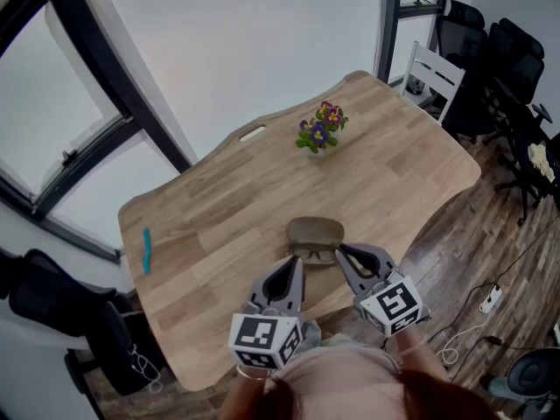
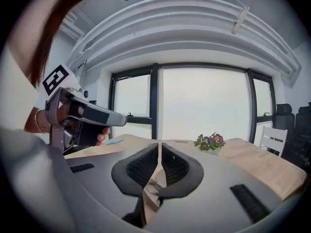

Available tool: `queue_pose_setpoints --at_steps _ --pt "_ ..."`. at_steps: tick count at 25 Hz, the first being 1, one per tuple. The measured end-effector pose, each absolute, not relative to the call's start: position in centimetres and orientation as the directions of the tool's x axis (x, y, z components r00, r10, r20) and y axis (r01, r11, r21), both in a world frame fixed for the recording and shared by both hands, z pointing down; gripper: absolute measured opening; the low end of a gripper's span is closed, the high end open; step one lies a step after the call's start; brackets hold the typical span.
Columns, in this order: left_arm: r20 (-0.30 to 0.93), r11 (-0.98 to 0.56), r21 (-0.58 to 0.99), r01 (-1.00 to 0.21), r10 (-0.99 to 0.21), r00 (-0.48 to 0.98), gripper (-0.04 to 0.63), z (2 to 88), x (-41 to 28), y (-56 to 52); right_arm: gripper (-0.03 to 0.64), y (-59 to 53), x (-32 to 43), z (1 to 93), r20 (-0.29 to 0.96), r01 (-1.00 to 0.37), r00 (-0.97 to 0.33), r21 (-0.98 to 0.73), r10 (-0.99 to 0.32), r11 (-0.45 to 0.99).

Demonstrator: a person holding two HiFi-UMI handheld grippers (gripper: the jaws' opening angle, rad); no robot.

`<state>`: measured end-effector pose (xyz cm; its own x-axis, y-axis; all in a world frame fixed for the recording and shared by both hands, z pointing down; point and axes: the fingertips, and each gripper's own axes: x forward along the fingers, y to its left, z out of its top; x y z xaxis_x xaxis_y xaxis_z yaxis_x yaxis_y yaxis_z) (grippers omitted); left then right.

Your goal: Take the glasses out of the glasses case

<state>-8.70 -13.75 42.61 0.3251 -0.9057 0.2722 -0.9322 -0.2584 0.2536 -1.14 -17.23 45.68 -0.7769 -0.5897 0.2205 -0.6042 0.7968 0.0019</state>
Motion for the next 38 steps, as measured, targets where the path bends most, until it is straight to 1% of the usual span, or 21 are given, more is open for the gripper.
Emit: queue_pose_setpoints --at_steps 8,16,22,28,38 --pt "0.277 -0.264 0.281 -0.923 -0.898 0.341 0.001 43.2 -9.8 -15.4 0.002 -18.8 -2.6 47.8 0.29 -0.565 -0.784 0.033 -0.548 0.825" --pt "0.292 -0.271 0.303 -0.914 -0.886 0.359 0.0 44.2 -10.9 -16.1 0.003 -19.2 -4.2 51.6 0.389 -0.503 -0.791 0.025 -0.472 0.864" --pt "0.295 -0.273 0.311 -0.91 -0.883 0.365 0.0 44.4 -11.6 -16.8 0.006 -19.6 -4.8 53.9 0.448 -0.469 -0.781 0.037 -0.434 0.882" --pt "0.297 -0.273 0.32 -0.907 -0.88 0.369 0.0 44.9 -12.3 -17.4 0.031 -20.0 -5.1 56.7 0.515 -0.431 -0.764 0.039 -0.388 0.901" --pt "0.321 -0.279 0.338 -0.899 -0.864 0.388 0.0 46.2 -12.8 -18.0 0.04 -20.5 -5.7 60.8 0.614 -0.371 -0.722 0.045 -0.319 0.927"
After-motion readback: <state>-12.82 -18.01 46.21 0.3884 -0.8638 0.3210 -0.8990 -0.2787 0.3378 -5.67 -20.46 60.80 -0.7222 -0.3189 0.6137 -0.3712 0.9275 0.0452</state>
